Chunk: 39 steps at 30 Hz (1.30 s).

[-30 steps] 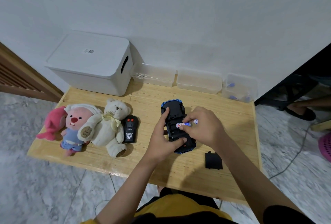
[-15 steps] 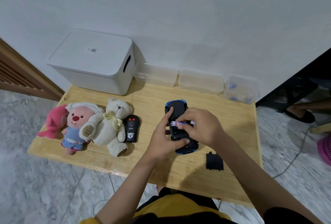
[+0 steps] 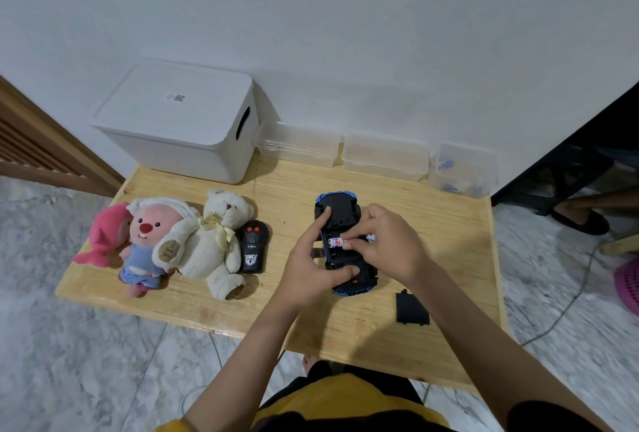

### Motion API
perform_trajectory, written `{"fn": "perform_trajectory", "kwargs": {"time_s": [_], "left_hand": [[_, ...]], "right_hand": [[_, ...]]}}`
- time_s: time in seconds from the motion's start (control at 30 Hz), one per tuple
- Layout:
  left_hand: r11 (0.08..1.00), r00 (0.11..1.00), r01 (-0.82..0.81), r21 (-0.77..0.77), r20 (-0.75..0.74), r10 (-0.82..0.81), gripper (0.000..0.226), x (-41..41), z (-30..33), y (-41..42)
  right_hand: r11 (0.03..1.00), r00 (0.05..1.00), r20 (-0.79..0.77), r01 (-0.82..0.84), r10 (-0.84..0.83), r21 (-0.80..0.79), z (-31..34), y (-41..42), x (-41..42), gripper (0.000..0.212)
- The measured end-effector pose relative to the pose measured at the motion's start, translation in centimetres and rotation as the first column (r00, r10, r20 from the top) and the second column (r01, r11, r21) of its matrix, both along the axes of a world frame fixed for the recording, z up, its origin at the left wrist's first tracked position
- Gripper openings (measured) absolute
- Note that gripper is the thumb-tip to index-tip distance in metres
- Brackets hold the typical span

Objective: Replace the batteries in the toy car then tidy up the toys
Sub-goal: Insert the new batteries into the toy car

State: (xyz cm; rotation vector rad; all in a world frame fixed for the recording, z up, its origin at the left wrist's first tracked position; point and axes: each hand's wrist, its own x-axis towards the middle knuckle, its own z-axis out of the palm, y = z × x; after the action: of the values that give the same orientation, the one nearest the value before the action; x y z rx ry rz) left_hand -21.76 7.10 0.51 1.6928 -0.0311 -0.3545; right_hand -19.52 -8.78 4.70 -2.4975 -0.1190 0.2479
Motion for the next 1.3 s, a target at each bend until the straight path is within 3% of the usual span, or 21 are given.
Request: {"fn": "perform_trajectory", "kwargs": {"time_s": [0.17, 0.37, 0.6, 0.9, 1.3], "left_hand": [[1.0, 1.0, 0.016, -0.017, 0.018, -0.016, 0.092, -0.2, -0.4, 0.4], [0.999, 0.999, 0.025, -0.021, 0.041, -0.024, 0.088, -0.1, -0.6, 0.7], [0.995, 1.0, -0.019, -0.093, -0.022, 0.018, 0.041, -0.2, -0.1, 0.8], [0.997, 0.999, -0.042, -0.058, 0.026, 0.043, 0.043, -0.4, 0.4, 0.6], [0.999, 0.996, -0.053, 0.001, 0.078, 0.053, 0.044, -0.8, 1.1, 0.6]], "right_hand": [[0.996, 0.997, -0.078, 0.02, -0.014, 0.085, -0.3, 0.2, 0.0, 0.011], [0.997, 0.997, -0.074, -0.005, 0.011, 0.075, -0.1, 0.5, 0.0, 0.011], [0.987, 0.998, -0.066, 0.009, 0.001, 0.161, 0.4, 0.2, -0.6, 0.01], [0.972, 0.997, -0.069, 0.058, -0.043, 0.23, 0.8, 0.3, -1.1, 0.01], [0.971, 0.992, -0.016, 0.125, -0.125, 0.205, 0.5, 0.5, -1.8, 0.014]]}}
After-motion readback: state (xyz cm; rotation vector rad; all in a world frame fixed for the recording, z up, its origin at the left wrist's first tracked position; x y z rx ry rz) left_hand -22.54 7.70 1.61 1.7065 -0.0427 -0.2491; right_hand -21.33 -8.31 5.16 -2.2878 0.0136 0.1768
